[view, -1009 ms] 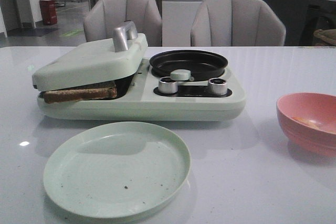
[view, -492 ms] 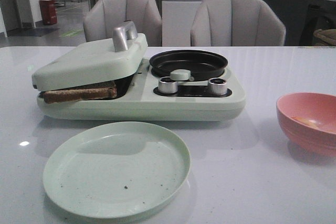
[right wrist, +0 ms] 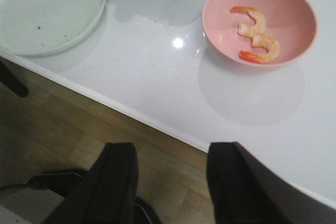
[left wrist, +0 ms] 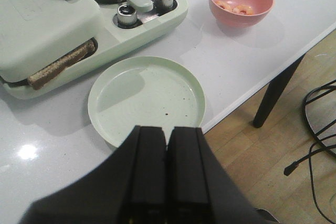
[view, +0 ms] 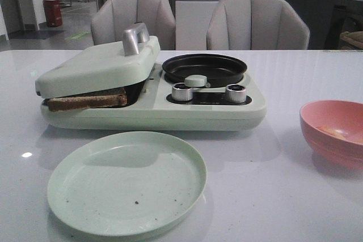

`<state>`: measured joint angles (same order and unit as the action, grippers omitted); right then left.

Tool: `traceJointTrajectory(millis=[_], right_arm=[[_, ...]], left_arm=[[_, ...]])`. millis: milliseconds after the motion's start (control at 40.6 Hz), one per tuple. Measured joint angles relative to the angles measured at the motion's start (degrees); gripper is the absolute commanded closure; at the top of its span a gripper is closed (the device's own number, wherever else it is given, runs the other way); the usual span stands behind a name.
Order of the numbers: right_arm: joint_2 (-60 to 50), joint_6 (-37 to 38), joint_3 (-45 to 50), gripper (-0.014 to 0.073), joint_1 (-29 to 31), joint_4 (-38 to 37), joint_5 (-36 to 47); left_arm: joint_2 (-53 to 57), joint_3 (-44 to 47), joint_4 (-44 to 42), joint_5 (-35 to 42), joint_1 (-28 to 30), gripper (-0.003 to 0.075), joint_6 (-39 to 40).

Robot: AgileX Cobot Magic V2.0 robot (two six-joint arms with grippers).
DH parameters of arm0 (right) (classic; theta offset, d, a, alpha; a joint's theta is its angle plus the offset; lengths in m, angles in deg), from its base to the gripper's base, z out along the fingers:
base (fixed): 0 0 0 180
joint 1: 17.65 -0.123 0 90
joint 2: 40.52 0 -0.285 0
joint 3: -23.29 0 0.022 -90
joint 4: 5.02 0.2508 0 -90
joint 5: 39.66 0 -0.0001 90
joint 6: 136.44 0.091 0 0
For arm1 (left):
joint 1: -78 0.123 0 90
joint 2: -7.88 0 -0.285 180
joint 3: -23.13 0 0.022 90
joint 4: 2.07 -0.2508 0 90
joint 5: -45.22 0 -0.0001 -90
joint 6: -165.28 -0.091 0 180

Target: Make breakfast with bread and shrimp

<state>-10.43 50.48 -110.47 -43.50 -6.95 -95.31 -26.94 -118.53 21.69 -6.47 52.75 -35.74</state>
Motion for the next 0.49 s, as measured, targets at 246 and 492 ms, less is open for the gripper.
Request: traceJointTrajectory(millis=[246,492], right_arm=[[19.82,8.25,-1.7,0.0171,0.0,-9.05,4.79],[38.68,7.81,-14.03,0.0171,7.85,-9.53,4.78]], left_arm=[[0.0,0.0,0.0,0.0,0.0,0.0619,0.0],[0.0,0.0,0.0,0.0,0.0,0.0619,0.0]])
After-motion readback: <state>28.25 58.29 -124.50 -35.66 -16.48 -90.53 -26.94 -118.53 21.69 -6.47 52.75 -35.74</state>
